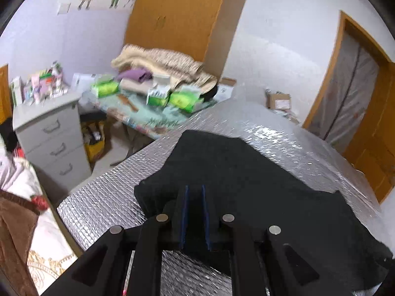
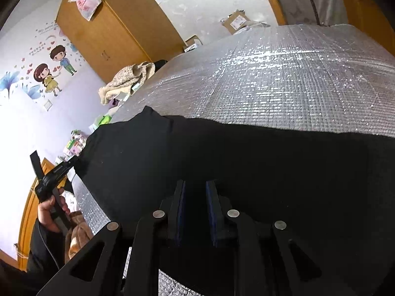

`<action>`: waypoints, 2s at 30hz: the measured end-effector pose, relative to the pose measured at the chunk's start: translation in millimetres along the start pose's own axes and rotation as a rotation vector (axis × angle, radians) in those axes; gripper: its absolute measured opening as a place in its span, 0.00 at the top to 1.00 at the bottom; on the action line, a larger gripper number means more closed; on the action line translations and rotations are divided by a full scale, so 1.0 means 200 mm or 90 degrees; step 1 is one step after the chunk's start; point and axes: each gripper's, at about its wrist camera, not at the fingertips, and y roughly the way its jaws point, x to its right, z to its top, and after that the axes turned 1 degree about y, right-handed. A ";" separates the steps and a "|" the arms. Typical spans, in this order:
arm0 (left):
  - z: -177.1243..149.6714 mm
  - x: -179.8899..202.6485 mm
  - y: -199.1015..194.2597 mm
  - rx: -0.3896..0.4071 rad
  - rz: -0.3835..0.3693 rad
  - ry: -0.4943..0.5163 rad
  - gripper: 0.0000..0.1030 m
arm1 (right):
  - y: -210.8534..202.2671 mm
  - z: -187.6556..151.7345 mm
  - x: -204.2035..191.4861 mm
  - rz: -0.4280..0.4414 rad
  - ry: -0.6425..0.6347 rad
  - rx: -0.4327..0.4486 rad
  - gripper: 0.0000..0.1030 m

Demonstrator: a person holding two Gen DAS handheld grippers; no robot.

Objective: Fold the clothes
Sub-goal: 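Close the left gripper on the folded sweatshirt end and lift it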

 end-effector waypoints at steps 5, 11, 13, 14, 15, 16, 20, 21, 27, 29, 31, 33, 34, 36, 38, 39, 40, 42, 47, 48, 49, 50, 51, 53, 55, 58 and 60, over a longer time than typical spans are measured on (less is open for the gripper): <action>-0.04 0.01 0.08 -0.011 0.006 0.016 0.89 | 0.01 0.01 0.03 -0.008 0.007 -0.001 0.82; -0.03 0.05 0.00 -0.007 0.009 0.020 0.87 | 0.00 0.01 0.04 -0.006 0.002 0.001 0.82; -0.02 0.08 -0.05 0.002 0.018 0.033 0.83 | -0.02 0.02 0.03 -0.005 -0.006 0.014 0.79; -0.02 0.10 -0.08 0.004 0.022 0.038 0.83 | -0.03 0.02 0.02 -0.005 -0.009 0.020 0.79; -0.02 0.12 -0.10 0.007 0.025 0.042 0.83 | -0.04 0.02 0.02 -0.006 -0.011 0.027 0.79; -0.02 0.14 -0.12 0.009 0.027 0.044 0.83 | -0.04 0.02 0.01 -0.008 -0.014 0.032 0.79; -0.04 0.21 -0.18 0.015 0.021 0.058 0.76 | -0.05 0.01 0.00 -0.014 -0.030 0.048 0.78; -0.05 0.22 -0.19 0.016 0.018 0.062 0.74 | -0.06 0.01 -0.01 -0.015 -0.034 0.053 0.78; -0.08 0.28 -0.22 0.013 0.010 0.069 0.69 | -0.07 -0.01 -0.06 -0.013 -0.075 0.072 0.78; -0.09 0.27 -0.23 0.014 0.012 0.065 0.61 | -0.07 -0.02 -0.07 -0.013 -0.079 0.064 0.67; -0.10 0.26 -0.24 0.016 0.013 0.058 0.59 | -0.06 -0.03 -0.07 -0.012 -0.082 0.057 0.44; -0.10 0.22 -0.26 0.023 0.014 0.046 0.59 | -0.06 -0.03 -0.08 -0.009 -0.084 0.053 0.40; -0.09 0.20 -0.27 0.028 0.014 0.038 0.59 | -0.05 -0.04 -0.08 -0.007 -0.085 0.052 0.40; -0.09 0.12 -0.29 0.037 0.011 0.007 0.58 | -0.05 -0.04 -0.09 -0.005 -0.087 0.050 0.40; -0.09 0.04 -0.29 0.033 0.006 -0.032 0.55 | -0.05 -0.04 -0.09 -0.002 -0.088 0.049 0.40; -0.09 0.00 -0.28 0.027 0.000 -0.050 0.55 | -0.05 -0.04 -0.09 0.000 -0.087 0.049 0.40; -0.10 -0.04 -0.27 0.022 -0.006 -0.066 0.55 | -0.04 -0.04 -0.09 0.001 -0.087 0.047 0.40; -0.11 -0.09 -0.25 0.012 -0.014 -0.092 0.55 | -0.03 -0.05 -0.09 0.005 -0.087 0.043 0.40; -0.13 -0.16 -0.16 -0.018 -0.036 -0.132 0.55 | -0.02 -0.05 -0.09 0.010 -0.091 0.037 0.40; -0.14 -0.16 -0.14 -0.020 -0.038 -0.135 0.55 | -0.02 -0.05 -0.09 0.010 -0.091 0.037 0.40; -0.14 -0.17 -0.13 -0.022 -0.041 -0.140 0.54 | -0.02 -0.05 -0.09 0.011 -0.090 0.037 0.40; -0.14 -0.17 -0.11 -0.024 -0.047 -0.147 0.54 | -0.02 -0.04 -0.09 0.011 -0.090 0.037 0.40; -0.14 -0.17 -0.10 -0.025 -0.052 -0.153 0.54 | -0.02 -0.05 -0.09 0.011 -0.090 0.037 0.40; -0.13 -0.19 -0.08 -0.023 -0.057 -0.160 0.54 | -0.02 -0.05 -0.09 0.012 -0.090 0.037 0.40; -0.12 -0.20 -0.06 -0.023 -0.059 -0.166 0.54 | -0.01 -0.05 -0.09 0.013 -0.090 0.036 0.40; -0.11 -0.22 -0.04 -0.014 -0.069 -0.174 0.54 | -0.01 -0.05 -0.10 0.015 -0.090 0.034 0.40; -0.11 -0.23 -0.02 -0.011 -0.081 -0.181 0.54 | -0.01 -0.05 -0.10 0.016 -0.091 0.034 0.40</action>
